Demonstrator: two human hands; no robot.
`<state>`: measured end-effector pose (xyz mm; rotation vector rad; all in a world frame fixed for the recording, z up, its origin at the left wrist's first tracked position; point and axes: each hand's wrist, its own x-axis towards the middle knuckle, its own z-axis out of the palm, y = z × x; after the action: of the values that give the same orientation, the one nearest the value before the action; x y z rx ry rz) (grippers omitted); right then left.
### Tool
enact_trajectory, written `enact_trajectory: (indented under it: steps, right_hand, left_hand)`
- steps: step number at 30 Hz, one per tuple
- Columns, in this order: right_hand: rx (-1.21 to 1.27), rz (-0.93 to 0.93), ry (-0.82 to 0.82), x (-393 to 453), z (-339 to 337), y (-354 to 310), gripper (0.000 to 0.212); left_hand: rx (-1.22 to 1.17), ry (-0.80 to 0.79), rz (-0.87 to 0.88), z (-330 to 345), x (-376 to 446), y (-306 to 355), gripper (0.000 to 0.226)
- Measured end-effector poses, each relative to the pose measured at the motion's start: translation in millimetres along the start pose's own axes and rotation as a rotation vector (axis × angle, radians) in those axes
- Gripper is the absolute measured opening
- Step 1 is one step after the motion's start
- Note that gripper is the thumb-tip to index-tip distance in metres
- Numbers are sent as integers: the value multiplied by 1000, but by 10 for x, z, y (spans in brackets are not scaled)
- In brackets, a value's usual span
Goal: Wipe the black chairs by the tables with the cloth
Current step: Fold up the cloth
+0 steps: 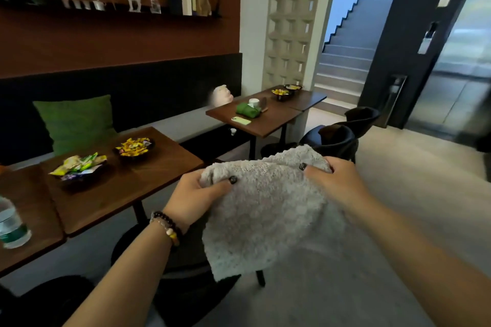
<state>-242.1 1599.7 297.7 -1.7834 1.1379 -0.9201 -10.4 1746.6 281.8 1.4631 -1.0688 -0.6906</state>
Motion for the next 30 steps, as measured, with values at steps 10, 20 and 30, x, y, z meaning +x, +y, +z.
enact_trajectory:
  steps: [10, 20, 30]
  right_hand:
    - [347, 300, 31, 1418, -847, 873, 17]
    - [810, 495, -61, 3426, -1428, 1492, 30]
    - [874, 595, 251, 5135, -2365, 2530, 13]
  left_hand:
    - [23, 13, 23, 1161, 1603, -175, 13]
    - [-557, -306, -397, 2159, 3807, -326, 36]
    - [-405, -429, -557, 4040, 5493, -830, 36]
